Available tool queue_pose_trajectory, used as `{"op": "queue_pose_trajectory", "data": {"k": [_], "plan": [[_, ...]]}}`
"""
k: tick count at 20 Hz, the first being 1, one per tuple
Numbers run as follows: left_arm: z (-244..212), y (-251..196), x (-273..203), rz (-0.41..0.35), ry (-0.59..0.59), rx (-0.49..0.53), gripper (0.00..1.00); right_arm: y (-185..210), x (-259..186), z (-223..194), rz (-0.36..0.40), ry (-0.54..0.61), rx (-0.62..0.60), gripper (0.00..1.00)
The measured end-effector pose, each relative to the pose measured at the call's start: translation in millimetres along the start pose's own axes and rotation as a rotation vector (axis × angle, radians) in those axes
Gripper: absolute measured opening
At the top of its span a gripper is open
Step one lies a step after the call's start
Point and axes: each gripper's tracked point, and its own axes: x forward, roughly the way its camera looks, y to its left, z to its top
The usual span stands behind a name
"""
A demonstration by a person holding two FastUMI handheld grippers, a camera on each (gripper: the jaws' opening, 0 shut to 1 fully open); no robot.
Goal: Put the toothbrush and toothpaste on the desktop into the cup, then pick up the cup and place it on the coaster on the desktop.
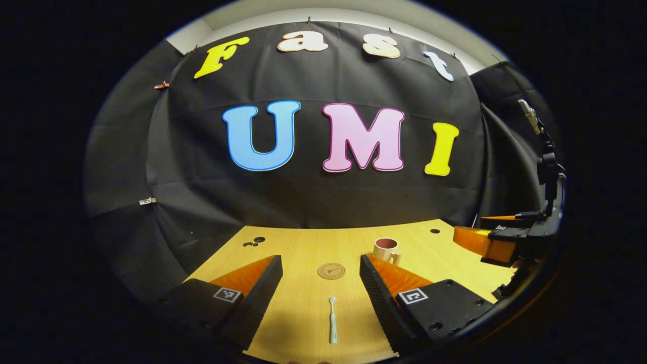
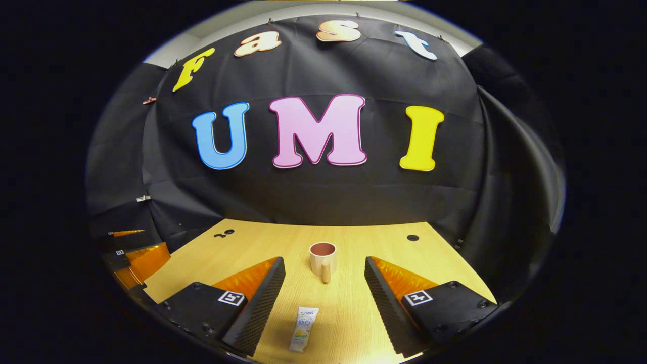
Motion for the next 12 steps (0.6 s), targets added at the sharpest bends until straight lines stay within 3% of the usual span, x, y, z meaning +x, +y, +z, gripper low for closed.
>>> {"op": "queue_pose_trajectory", "data": {"k": [12], "plan": [[-35.8, 26.6, 13.7, 0.109, 0.096, -0.033, 0.97, 18.4, 50.0, -91.6, 0.065, 0.334, 0.01, 0.97]]}}
